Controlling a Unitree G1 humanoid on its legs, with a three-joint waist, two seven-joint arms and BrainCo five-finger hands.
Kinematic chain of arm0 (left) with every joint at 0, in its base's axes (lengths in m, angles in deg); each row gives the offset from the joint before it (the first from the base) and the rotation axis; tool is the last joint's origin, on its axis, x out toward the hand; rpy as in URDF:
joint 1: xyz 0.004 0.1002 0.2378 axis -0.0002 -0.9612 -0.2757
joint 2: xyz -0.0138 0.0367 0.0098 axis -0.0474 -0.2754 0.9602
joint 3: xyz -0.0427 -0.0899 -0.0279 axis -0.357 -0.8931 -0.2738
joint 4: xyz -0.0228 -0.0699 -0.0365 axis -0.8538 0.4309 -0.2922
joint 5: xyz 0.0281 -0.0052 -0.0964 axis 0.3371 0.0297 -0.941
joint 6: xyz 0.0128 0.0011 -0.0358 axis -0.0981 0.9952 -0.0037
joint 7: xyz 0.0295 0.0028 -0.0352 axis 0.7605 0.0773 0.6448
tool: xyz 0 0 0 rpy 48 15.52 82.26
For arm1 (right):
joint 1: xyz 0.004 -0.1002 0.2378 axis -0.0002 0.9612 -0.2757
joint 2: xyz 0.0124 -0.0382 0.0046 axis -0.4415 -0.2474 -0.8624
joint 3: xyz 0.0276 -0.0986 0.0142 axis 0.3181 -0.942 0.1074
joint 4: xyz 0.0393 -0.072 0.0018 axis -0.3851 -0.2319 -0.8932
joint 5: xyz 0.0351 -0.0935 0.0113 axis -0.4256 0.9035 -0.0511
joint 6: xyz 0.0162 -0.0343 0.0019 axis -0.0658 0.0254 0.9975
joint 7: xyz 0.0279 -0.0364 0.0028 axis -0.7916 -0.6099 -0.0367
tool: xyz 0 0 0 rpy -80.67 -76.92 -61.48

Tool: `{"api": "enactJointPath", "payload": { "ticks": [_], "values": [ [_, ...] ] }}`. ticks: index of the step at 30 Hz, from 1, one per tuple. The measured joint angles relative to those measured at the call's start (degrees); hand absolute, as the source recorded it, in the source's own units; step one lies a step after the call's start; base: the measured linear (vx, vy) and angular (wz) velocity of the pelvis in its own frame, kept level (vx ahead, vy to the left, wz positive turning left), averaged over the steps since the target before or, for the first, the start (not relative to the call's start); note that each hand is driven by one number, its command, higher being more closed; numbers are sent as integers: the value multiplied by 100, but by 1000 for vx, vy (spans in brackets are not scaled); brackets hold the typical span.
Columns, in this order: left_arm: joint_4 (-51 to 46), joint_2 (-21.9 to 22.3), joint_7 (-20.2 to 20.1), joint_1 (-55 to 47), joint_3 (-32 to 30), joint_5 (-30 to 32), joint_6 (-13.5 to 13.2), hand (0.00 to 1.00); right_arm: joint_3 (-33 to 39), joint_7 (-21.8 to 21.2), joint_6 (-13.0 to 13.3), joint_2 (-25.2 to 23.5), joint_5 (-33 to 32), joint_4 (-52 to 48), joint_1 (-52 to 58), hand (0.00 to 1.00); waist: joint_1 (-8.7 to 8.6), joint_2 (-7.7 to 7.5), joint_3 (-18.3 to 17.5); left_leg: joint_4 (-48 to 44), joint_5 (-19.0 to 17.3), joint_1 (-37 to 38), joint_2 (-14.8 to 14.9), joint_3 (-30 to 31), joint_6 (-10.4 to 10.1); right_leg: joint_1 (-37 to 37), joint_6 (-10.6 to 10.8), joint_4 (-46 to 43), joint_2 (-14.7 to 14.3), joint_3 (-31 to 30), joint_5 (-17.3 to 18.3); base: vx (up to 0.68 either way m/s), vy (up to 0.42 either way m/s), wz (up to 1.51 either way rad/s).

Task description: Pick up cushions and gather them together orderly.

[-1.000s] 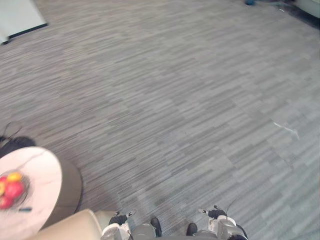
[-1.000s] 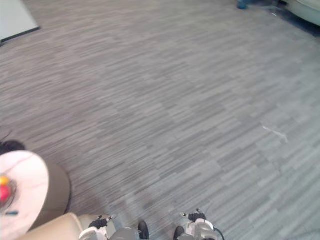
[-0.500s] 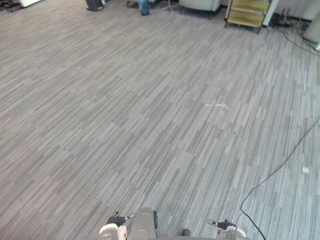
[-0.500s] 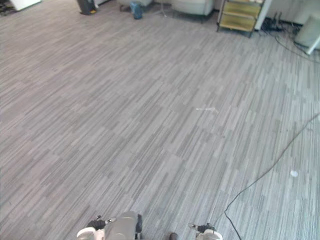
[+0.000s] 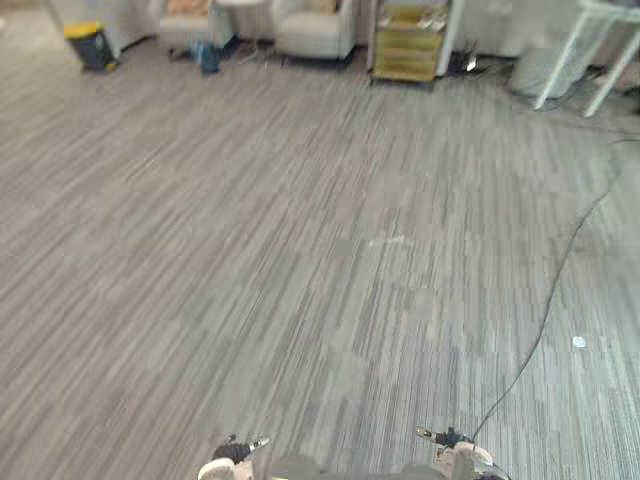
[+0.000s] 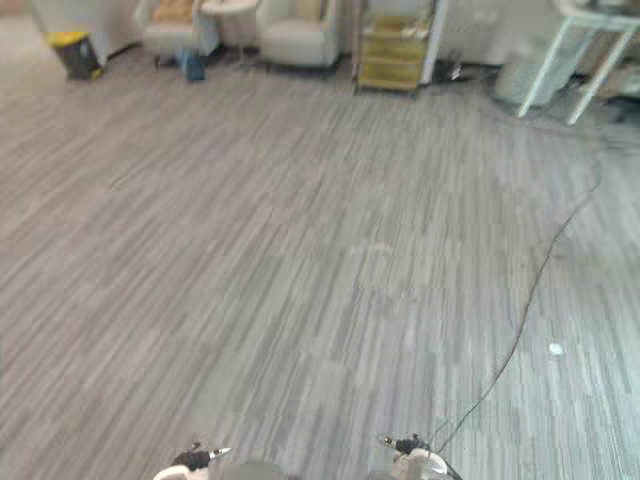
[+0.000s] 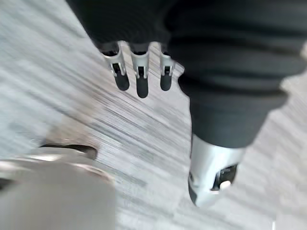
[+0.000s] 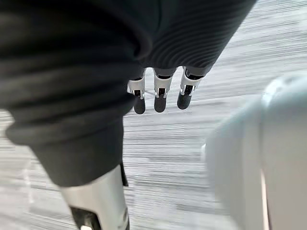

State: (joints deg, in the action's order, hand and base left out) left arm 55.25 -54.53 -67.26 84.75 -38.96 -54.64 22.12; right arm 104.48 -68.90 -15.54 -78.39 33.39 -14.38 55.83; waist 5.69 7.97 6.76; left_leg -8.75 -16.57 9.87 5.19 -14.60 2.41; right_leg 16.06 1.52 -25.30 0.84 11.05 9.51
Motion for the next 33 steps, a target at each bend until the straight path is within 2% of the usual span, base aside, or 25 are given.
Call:
{"api": "enactJointPath", "payload": {
  "ticks": [2,3,5,7,8,9,10,11,12,14,15,16,17,18,19,20,21,22,25,26,27,29,30,31,33],
  "values": [
    [-4,-73,1,26,78,-3,-13,0,-115,-29,-13,-12,-11,9,56,0,-106,-209,132,216,1,244,-133,131,0,253,132,1197,67,-126,-616,473,-59,21],
    [-18,-166,-17,34,97,-14,-11,0,-109,-38,-10,-34,-54,-23,4,0,-164,-483,265,271,-1,365,-341,311,-1,458,246,1536,219,-320,-882,351,-104,29],
    [-28,-281,4,-51,85,-16,5,0,-151,-35,-58,-2,-54,-16,108,0,-265,-700,241,192,-97,604,-470,657,-6,466,99,1450,277,-499,-1109,539,-221,74],
    [-49,-165,15,-54,-134,-21,-11,0,-145,-29,-47,52,-51,30,140,0,-241,-580,218,-1036,-168,173,-216,939,-74,372,-179,1183,196,-448,-1428,558,-265,65],
    [-162,18,32,-98,-344,-18,-5,0,-123,-16,-59,78,-54,-3,163,0,-235,-324,121,-2837,5,-684,161,1061,-342,229,-255,1196,20,-221,-1237,419,-212,28],
    [-185,143,71,-143,-448,-17,0,0,-117,1,-57,81,-66,-13,141,0,-177,-150,137,-3941,459,-1241,541,1039,-426,52,-358,1297,-260,-169,-1068,572,-202,7],
    [-178,229,65,-160,-464,-12,32,0,-109,35,-58,2,-91,18,80,0,-33,34,210,-5139,498,-1676,1009,1036,-315,-384,-519,1495,-603,-181,-921,604,-146,-14],
    [-183,234,70,-158,-459,-16,26,0,-113,50,-64,-12,-134,48,73,0,-1,10,240,-5442,428,-1810,1070,1055,-276,-570,-594,1575,-667,-180,-890,716,-152,-10],
    [-272,151,87,-149,-359,-10,20,0,-115,74,-66,-153,-196,76,69,0,55,-139,361,-5762,265,-2070,1015,1059,-363,-1126,-676,1805,-682,-197,-762,568,-120,16],
    [-403,-31,67,-126,-211,-10,-20,0,-108,95,-65,-270,-246,110,10,0,82,-362,461,-5561,118,-2442,786,1017,-533,-1710,-692,2116,-618,-203,-626,505,-87,18],
    [-509,-55,67,-116,-105,-11,-43,0,-14,100,-64,-285,-286,133,-28,0,110,-464,462,-4885,-7,-2770,571,966,-567,-1981,-678,2217,-576,-230,-580,595,-2,-13],
    [-555,-63,59,-103,-86,-9,-82,0,192,114,-65,-281,-286,140,-112,0,181,-481,487,-3760,-24,-2916,374,876,-561,-2162,-638,2287,-531,-330,-486,408,33,-26],
    [-555,-63,59,-94,-85,-9,-84,0,244,120,-65,-279,-287,140,-136,0,204,-474,491,-3388,-12,-2939,307,876,-551,-2202,-619,2300,-516,-363,-451,466,123,-46],
    [-570,-37,56,-76,-75,-10,-83,0,480,152,-64,-273,-285,139,-203,0,276,-430,502,-1806,355,-2982,109,897,-595,-2350,-562,2362,-459,-495,-310,447,172,-80],
    [-580,-2,55,-45,-76,-10,-76,0,570,186,-65,-226,-283,136,-196,0,454,-448,493,-987,1478,-2849,33,834,-574,-2532,-494,2468,-386,-802,-179,556,209,-89],
    [-576,-4,53,-55,-75,-10,-75,0,562,197,-66,-226,-283,136,-190,0,514,-467,477,-937,1604,-2793,-2,771,-449,-2558,-436,2491,-346,-891,-168,503,183,-63],
    [-531,-44,56,0,-93,-8,-58,0,582,208,-70,-257,-282,138,-214,0,532,-499,447,-1060,1370,-2763,-125,745,-278,-2628,-322,2518,-215,-950,-213,632,236,-2],
    [-507,-22,51,112,-176,-7,-11,0,632,199,-87,-252,-275,135,-145,0,465,-388,436,-1452,1202,-2788,-85,748,7,-2741,-33,2506,-210,-1013,-441,523,199,13],
    [-479,64,-4,97,-499,-4,18,0,627,177,-69,-261,-214,136,-67,0,465,-132,163,-1917,682,-2642,100,805,95,-2463,208,1412,-401,-1126,-695,469,249,-16],
    [-408,61,-30,29,-443,-6,19,0,624,161,-59,-215,-170,140,-27,0,420,6,43,-1619,330,-2346,163,916,10,-2142,424,577,-460,-993,-706,427,221,-10],
    [-234,-2,-36,111,-250,-9,30,0,622,134,-44,-211,-163,136,28,0,356,-72,118,-1396,297,-1846,-14,840,56,-1720,562,-731,-196,-817,-612,361,176,5],
    [-184,-30,-29,128,-49,-17,30,0,590,90,-71,-159,-148,149,153,0,324,-93,134,-924,242,-1044,-177,651,137,-1415,173,-1679,83,-577,-318,452,172,-10],
    [-146,-21,-18,94,-9,-37,9,0,463,54,-62,-120,-118,142,173,0,259,-52,104,-507,242,-536,-216,538,138,-1147,108,-1647,122,-415,-60,515,191,-26],
    [-117,-8,-12,97,-8,-63,6,0,390,42,-50,-95,-108,137,148,0,203,-42,96,-391,242,-412,-216,528,138,-1042,94,-1517,112,-337,16,393,133,-20],
    [-110,-23,2,91,-5,-124,-16,0,285,6,-31,-46,-8,128,60,0,49,-44,94,82,243,24,-230,424,136,-367,57,-97,-26,-14,-39,440,104,-13]
  ]
}}
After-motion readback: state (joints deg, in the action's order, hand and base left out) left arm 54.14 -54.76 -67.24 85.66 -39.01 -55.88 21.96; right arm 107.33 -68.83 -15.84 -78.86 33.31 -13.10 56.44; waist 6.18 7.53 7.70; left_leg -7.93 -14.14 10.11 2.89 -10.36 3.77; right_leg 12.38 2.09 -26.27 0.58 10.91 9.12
